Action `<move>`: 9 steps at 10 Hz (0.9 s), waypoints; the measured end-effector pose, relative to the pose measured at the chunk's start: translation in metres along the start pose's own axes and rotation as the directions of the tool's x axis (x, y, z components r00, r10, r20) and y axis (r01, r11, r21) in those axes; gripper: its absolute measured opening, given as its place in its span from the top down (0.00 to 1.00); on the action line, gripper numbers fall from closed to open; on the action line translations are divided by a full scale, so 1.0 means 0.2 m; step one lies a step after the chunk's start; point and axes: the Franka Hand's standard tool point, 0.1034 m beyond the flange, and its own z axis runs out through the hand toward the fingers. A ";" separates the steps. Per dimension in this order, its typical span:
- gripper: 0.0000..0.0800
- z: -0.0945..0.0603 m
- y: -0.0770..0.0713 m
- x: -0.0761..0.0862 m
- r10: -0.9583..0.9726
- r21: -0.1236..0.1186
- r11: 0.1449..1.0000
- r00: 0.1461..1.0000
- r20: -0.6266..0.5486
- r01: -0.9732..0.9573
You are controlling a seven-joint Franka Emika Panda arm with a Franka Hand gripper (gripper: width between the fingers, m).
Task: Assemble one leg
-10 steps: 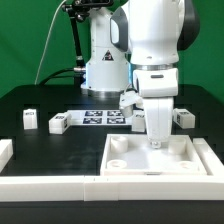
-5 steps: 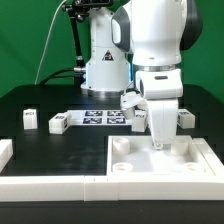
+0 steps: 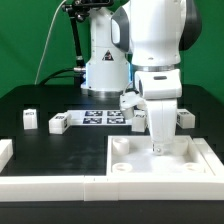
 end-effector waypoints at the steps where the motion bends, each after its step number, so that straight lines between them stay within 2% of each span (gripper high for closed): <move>1: 0.23 0.00 0.00 0.00 0.000 0.000 1.000 1.000 0.000 0.000; 6: 0.19 0.00 0.00 0.00 0.002 -0.001 1.000 1.000 0.000 -0.002; 7: 0.19 -0.04 0.00 0.01 0.022 -0.004 1.000 1.000 0.004 -0.022; 8: 0.19 -0.11 -0.03 0.02 0.042 -0.013 0.999 0.999 0.011 -0.042; 9: 0.19 -0.18 -0.08 0.03 0.080 -0.022 0.997 0.997 0.017 -0.079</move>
Offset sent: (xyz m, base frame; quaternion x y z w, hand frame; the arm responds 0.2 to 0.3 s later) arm 0.0000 0.0000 0.0000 0.0000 0.0000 0.0000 1.0000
